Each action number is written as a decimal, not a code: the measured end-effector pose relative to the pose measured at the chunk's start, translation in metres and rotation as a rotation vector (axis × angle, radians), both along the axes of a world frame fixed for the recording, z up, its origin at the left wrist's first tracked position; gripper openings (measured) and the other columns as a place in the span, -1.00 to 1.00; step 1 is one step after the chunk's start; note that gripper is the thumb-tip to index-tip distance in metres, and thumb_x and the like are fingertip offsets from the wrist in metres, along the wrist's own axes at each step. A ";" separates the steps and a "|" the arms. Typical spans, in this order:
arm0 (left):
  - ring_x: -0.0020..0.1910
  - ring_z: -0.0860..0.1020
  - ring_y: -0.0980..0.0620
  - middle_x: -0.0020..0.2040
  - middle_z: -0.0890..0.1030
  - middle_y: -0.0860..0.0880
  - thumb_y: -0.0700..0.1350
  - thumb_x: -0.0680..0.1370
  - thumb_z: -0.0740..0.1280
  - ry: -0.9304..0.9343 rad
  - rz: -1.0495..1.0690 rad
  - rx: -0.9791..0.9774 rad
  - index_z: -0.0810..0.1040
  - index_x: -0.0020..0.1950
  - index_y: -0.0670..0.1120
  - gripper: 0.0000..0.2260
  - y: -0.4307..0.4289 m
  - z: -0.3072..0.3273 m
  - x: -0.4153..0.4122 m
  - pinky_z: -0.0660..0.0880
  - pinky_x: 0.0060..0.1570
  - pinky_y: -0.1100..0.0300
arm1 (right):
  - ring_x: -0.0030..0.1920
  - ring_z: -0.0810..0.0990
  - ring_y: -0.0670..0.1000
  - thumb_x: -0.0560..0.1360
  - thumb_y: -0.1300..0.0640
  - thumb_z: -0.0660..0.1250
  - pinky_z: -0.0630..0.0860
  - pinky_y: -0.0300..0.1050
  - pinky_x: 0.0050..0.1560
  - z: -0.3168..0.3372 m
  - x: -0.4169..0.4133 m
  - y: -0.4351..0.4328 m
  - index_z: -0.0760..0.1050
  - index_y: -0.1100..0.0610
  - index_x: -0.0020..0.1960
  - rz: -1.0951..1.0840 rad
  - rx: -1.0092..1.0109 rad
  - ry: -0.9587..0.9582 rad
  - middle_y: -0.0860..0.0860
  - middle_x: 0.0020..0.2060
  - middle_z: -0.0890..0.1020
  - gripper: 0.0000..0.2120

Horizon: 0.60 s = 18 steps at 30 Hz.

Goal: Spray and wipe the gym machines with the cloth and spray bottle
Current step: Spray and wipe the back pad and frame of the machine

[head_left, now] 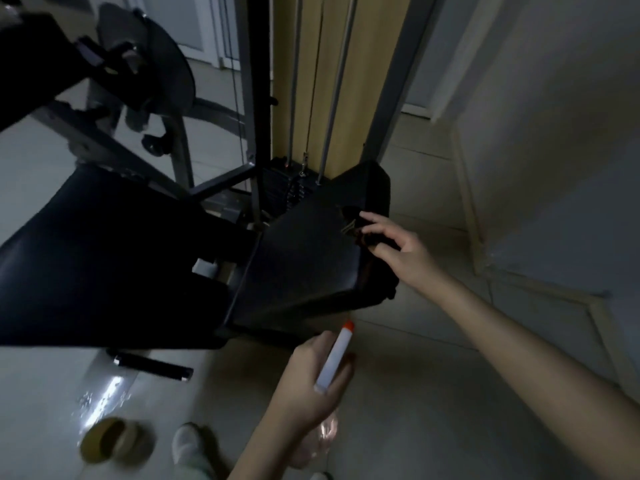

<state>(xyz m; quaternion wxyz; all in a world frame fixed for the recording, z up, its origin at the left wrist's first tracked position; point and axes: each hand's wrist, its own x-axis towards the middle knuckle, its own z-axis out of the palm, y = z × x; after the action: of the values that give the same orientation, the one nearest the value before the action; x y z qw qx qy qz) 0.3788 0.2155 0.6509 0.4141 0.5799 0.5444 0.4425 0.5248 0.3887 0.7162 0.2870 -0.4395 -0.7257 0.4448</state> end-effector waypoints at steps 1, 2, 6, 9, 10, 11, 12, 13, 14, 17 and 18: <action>-0.34 0.49 0.05 -0.30 0.50 -0.03 0.00 0.50 0.29 -0.024 0.049 -0.010 0.44 -0.20 -0.11 -0.81 -0.005 0.000 0.007 0.43 -0.34 0.05 | 0.39 0.28 -0.17 0.53 0.36 0.23 0.14 -0.26 0.38 0.000 0.000 0.000 0.51 -0.05 -0.01 0.011 0.000 -0.005 -0.19 0.30 0.40 -0.69; -0.37 0.46 0.09 -0.32 0.49 -0.02 -0.05 0.51 0.30 -0.045 0.084 -0.018 0.44 -0.21 -0.12 -0.83 -0.007 -0.001 0.014 0.39 -0.36 0.11 | 0.38 0.28 -0.18 0.54 0.36 0.22 0.15 -0.32 0.35 0.001 0.000 0.001 0.51 -0.03 0.01 0.011 0.007 -0.006 -0.18 0.30 0.40 -0.71; -0.46 0.37 0.12 -0.42 0.40 0.04 -0.11 0.51 0.27 -0.126 0.184 -0.062 0.41 -0.29 -0.16 -0.79 -0.022 0.001 0.027 0.28 -0.45 0.19 | 0.37 0.28 -0.17 0.54 0.36 0.20 0.19 -0.65 0.12 0.000 -0.004 -0.004 0.50 0.02 0.01 -0.008 0.024 0.023 -0.14 0.32 0.38 -0.73; -0.48 0.33 0.13 -0.45 0.38 0.08 -0.06 0.51 0.27 -0.181 0.263 -0.101 0.39 -0.32 -0.13 -0.76 -0.030 -0.002 0.023 0.26 -0.45 0.21 | 0.37 0.28 -0.16 0.55 0.37 0.19 0.22 -0.65 0.10 -0.001 -0.007 -0.007 0.50 0.06 0.03 -0.024 0.029 0.045 -0.13 0.33 0.38 -0.76; -0.48 0.34 0.13 -0.45 0.38 0.08 -0.06 0.51 0.27 -0.182 0.273 -0.104 0.39 -0.32 -0.12 -0.76 -0.032 -0.004 0.021 0.26 -0.45 0.22 | 0.37 0.29 -0.16 0.55 0.35 0.20 0.22 -0.60 0.15 -0.002 -0.008 -0.007 0.50 0.05 0.03 -0.032 0.038 0.042 -0.14 0.32 0.38 -0.76; -0.47 0.34 0.12 -0.44 0.38 0.08 -0.06 0.51 0.27 -0.181 0.278 -0.104 0.40 -0.31 -0.13 -0.77 -0.033 -0.006 0.019 0.27 -0.44 0.23 | 0.37 0.29 -0.17 0.56 0.34 0.20 0.22 -0.53 0.21 -0.004 -0.008 -0.007 0.50 0.03 0.03 -0.041 0.053 0.032 -0.15 0.32 0.38 -0.76; -0.46 0.35 0.12 -0.43 0.39 0.06 -0.05 0.51 0.27 -0.178 0.284 -0.102 0.41 -0.30 -0.15 -0.76 -0.035 -0.008 0.016 0.28 -0.44 0.25 | 0.36 0.29 -0.18 0.56 0.33 0.21 0.20 -0.47 0.25 -0.005 -0.009 -0.007 0.50 0.03 0.03 -0.052 0.071 0.019 -0.16 0.32 0.38 -0.77; -0.46 0.35 0.11 -0.42 0.39 0.04 -0.05 0.53 0.28 -0.177 0.297 -0.100 0.41 -0.28 -0.18 -0.74 -0.036 -0.010 0.015 0.28 -0.44 0.26 | 0.35 0.29 -0.20 0.55 0.32 0.22 0.19 -0.47 0.26 -0.007 -0.010 -0.008 0.50 0.04 0.04 -0.065 0.091 0.007 -0.16 0.31 0.38 -0.79; -0.47 0.35 0.12 -0.43 0.39 0.02 -0.06 0.55 0.28 -0.182 0.317 -0.100 0.41 -0.29 -0.20 -0.72 -0.038 -0.012 0.014 0.27 -0.45 0.27 | 0.34 0.29 -0.22 0.55 0.31 0.22 0.18 -0.52 0.24 -0.007 -0.011 -0.009 0.51 0.06 0.05 -0.078 0.108 -0.005 -0.16 0.31 0.38 -0.80; -0.48 0.31 0.13 -0.45 0.35 0.02 -0.09 0.60 0.28 -0.242 0.419 -0.121 0.37 -0.31 -0.24 -0.66 -0.041 -0.019 0.010 0.25 -0.46 0.28 | 0.32 0.28 -0.25 0.55 0.28 0.24 0.16 -0.59 0.19 -0.009 -0.013 -0.011 0.51 0.06 0.06 -0.107 0.144 -0.025 -0.17 0.31 0.37 -0.82; -0.48 0.30 0.15 -0.45 0.34 0.03 -0.11 0.61 0.28 -0.246 0.445 -0.133 0.37 -0.31 -0.24 -0.66 -0.042 -0.022 0.009 0.25 -0.46 0.29 | 0.33 0.28 -0.22 0.55 0.28 0.24 0.16 -0.56 0.21 -0.010 -0.014 -0.012 0.51 0.04 0.06 -0.116 0.162 -0.030 -0.17 0.31 0.37 -0.81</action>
<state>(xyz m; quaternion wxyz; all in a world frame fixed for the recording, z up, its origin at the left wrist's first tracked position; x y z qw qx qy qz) 0.3877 0.1736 0.6285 0.4069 0.3593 0.6321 0.5529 0.5107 0.3768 0.7066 0.3360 -0.4627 -0.7369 0.3605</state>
